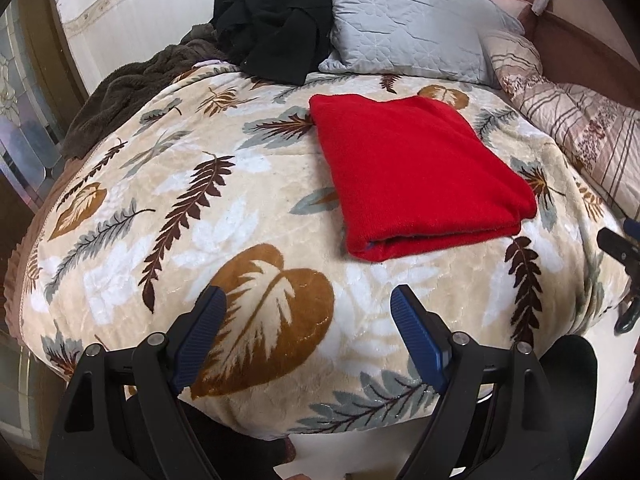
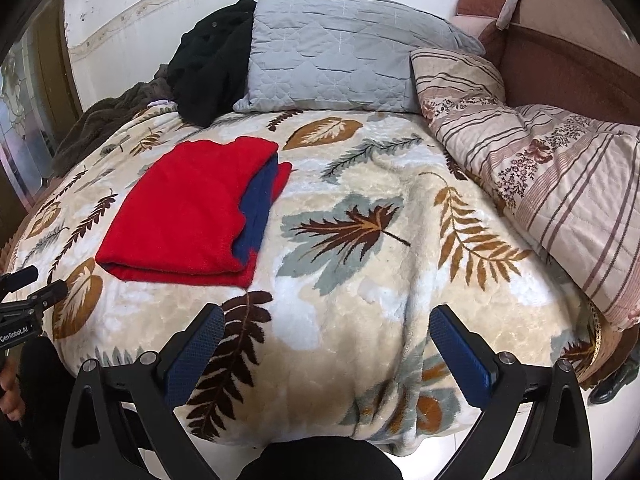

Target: Fold small clothes

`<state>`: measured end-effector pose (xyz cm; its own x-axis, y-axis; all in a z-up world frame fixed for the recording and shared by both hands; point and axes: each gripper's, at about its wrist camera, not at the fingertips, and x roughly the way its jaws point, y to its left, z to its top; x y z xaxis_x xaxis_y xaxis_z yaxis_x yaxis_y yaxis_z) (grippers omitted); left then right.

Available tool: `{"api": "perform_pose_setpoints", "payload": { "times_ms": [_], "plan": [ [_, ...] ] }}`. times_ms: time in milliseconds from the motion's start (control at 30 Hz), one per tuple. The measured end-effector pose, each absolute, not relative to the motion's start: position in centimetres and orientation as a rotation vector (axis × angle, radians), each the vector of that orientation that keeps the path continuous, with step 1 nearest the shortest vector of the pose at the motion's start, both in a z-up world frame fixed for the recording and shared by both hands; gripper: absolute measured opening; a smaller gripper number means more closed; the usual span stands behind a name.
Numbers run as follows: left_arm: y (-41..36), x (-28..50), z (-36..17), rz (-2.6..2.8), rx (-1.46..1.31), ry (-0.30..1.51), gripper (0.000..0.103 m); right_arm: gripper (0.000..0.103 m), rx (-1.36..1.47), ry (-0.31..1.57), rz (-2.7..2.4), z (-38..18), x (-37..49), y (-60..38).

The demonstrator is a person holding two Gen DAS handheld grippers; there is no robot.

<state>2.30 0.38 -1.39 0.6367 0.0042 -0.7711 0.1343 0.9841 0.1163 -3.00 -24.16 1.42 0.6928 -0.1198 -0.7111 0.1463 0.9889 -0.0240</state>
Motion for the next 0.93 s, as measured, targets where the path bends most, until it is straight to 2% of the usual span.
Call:
{"api": "perform_pose_setpoints", "payload": {
  "times_ms": [367,567,933],
  "plan": [
    [-1.8,2.4,-2.0,-0.141,0.174,0.944,0.085,0.103,-0.007,0.786,-0.173,1.7,-3.5,-24.5],
    [-2.4,2.2,-1.3,-0.202,0.102,0.937,0.085,0.103,-0.002,0.793,-0.176,1.5,-3.4,-24.7],
    [-3.0,1.9,-0.9,-0.179,0.158,0.901,0.085,0.103,-0.033,0.788,-0.182,2.0,-3.4,-24.5]
  ]
}}
